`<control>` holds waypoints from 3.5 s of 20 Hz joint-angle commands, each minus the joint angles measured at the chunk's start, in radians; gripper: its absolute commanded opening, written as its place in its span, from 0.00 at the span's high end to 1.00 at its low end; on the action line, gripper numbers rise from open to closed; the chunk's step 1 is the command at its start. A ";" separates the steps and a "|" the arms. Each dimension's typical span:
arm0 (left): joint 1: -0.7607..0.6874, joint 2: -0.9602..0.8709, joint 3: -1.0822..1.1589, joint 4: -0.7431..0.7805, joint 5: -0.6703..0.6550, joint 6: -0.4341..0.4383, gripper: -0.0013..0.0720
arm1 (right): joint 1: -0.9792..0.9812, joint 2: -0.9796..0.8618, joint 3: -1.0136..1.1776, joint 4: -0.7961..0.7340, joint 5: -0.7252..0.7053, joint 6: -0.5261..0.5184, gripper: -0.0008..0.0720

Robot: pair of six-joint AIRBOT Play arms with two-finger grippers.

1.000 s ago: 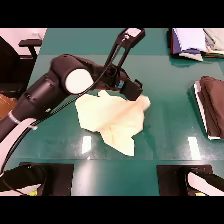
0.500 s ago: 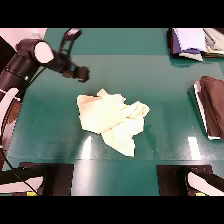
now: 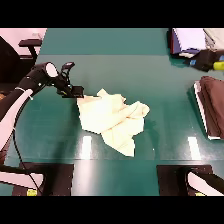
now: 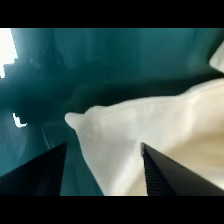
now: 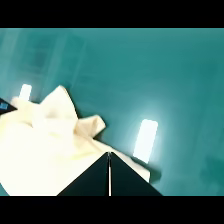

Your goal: Fold the shirts.

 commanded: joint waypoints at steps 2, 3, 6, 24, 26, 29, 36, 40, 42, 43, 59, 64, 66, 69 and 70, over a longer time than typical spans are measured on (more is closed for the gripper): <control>0.006 -0.035 -0.008 -0.044 0.007 0.000 0.57 | 0.000 0.003 -0.200 0.001 -0.019 0.000 0.96; 0.006 -0.035 -0.008 -0.043 0.016 0.000 0.81 | 0.006 0.002 -0.247 0.000 -0.023 0.000 0.96; 0.006 -0.031 -0.002 -0.044 0.040 0.000 0.95 | 0.056 0.002 -0.391 0.001 -0.047 0.000 0.92; 0.007 0.145 0.115 0.046 0.041 0.038 0.95 | 0.290 -0.314 -0.269 -0.094 -0.353 -0.017 0.96; 0.007 0.257 0.173 0.099 0.040 0.054 0.95 | 0.290 -0.222 -0.175 -0.211 -0.297 -0.017 0.96; 0.007 0.457 0.273 0.126 0.042 0.053 0.95 | 0.288 -0.062 0.018 -0.349 -0.189 -0.016 0.96; 0.007 0.809 0.417 0.120 0.090 0.051 0.95 | 0.151 0.197 0.363 -0.360 -0.073 0.035 0.96; 0.007 0.865 0.492 0.055 0.137 0.052 0.95 | 0.043 0.214 0.529 -0.359 -0.016 0.037 0.96; 0.007 0.865 0.506 0.016 0.138 0.053 0.95 | 0.001 0.175 0.628 -0.359 0.034 0.038 0.96; 0.007 0.857 0.506 0.015 0.131 0.053 0.95 | -0.010 0.140 0.682 -0.359 0.066 0.050 0.96; 0.007 0.005 0.277 0.022 0.009 0.079 0.95 | 0.094 -0.612 0.491 -0.307 0.065 0.069 0.96; 0.032 -0.027 0.298 0.023 0.015 0.079 0.24 | 0.077 -0.684 0.610 -0.286 0.124 0.066 0.41; 0.080 0.002 0.323 0.023 -0.110 0.090 0.24 | 0.043 -0.669 0.624 -0.188 0.187 0.022 0.41; 0.174 0.090 0.257 0.021 -0.220 0.106 0.24 | -0.018 -0.594 0.540 -0.041 0.275 -0.017 0.42; 0.203 0.136 0.183 0.019 -0.216 0.105 0.24 | -0.031 -0.550 0.472 -0.007 0.273 -0.034 0.42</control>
